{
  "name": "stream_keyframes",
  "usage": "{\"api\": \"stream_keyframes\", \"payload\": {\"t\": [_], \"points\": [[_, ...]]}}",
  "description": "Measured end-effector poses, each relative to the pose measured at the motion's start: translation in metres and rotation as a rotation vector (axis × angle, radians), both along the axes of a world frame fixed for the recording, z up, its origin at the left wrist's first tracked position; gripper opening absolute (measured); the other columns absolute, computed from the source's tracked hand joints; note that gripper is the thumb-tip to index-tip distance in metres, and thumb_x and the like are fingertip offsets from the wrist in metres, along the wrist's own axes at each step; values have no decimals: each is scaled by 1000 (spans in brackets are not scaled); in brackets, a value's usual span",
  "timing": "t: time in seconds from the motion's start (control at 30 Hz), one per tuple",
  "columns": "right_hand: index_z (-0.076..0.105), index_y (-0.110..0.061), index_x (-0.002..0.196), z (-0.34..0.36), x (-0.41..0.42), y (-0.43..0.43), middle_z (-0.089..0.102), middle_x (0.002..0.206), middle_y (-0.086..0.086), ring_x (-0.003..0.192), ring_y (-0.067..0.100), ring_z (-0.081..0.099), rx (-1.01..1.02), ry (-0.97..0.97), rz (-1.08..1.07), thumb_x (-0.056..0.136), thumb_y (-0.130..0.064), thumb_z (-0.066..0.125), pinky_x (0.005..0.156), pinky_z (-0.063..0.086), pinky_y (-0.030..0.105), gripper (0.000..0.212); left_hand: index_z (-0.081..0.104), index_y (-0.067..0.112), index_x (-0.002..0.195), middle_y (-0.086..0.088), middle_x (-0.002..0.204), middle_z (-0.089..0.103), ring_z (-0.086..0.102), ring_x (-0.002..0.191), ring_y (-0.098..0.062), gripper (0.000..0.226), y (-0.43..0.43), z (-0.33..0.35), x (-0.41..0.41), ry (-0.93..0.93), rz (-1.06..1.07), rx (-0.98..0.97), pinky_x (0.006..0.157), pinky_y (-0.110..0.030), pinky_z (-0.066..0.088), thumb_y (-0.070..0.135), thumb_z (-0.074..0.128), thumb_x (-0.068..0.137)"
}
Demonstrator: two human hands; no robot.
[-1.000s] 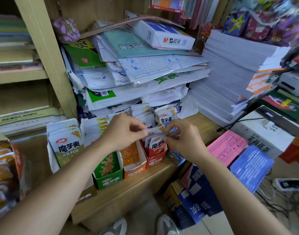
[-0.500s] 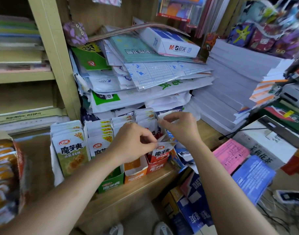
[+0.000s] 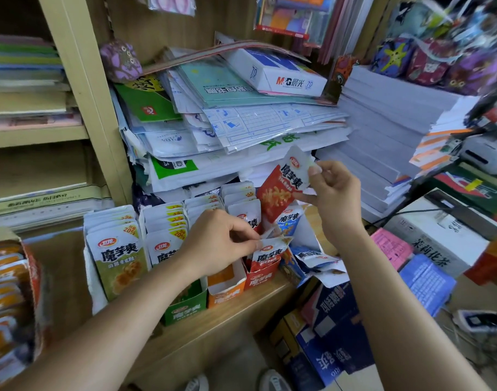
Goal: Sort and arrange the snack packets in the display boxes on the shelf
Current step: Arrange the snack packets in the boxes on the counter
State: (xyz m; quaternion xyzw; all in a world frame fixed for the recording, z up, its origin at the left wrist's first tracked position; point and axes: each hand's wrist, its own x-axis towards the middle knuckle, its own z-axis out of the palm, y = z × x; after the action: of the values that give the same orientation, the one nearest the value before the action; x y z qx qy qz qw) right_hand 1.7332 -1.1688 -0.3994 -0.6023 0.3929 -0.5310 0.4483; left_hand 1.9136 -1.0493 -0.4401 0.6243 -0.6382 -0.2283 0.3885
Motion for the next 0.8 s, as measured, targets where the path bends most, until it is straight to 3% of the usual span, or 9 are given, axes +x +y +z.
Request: {"api": "stream_keyframes", "payload": {"t": [0.2,0.4,0.53,0.67,0.8], "points": [[58,-7,91,7,-26,-2,62,77,2,73,14,67,114,-383,-36,103,-11,54,78,60,36,13,82,29,83,16,75,75,70,71,-1,5,1,-1,-2,-15,8,-54,67,-25,57,25,83,81],[57,-13,84,9,-46,-8,68,76,2,65,12,66,241,-624,31,102,-7,54,77,59,34,19,82,22,88,14,79,75,66,68,6,7,-10,-9,4,-100,249,-162,62,-10,52,24,81,82],[60,-14,83,3,-44,-3,66,74,1,64,12,65,261,-506,107,100,-6,57,73,59,34,19,81,18,87,13,71,70,64,66,4,7,-21,-9,5,-87,379,-186,65,-19,55,24,82,82],[62,-10,85,-11,-33,6,63,85,15,78,24,64,229,-303,218,98,-5,58,71,60,34,15,79,21,82,10,69,71,69,65,-5,6,-26,-8,7,17,422,-106,69,-29,60,25,84,80],[62,-1,91,-28,-23,17,72,92,20,85,26,72,188,-5,349,97,-5,61,73,61,33,7,79,20,82,1,73,75,72,66,-17,7,-26,-7,12,164,393,-35,61,-35,62,23,84,80]]}}
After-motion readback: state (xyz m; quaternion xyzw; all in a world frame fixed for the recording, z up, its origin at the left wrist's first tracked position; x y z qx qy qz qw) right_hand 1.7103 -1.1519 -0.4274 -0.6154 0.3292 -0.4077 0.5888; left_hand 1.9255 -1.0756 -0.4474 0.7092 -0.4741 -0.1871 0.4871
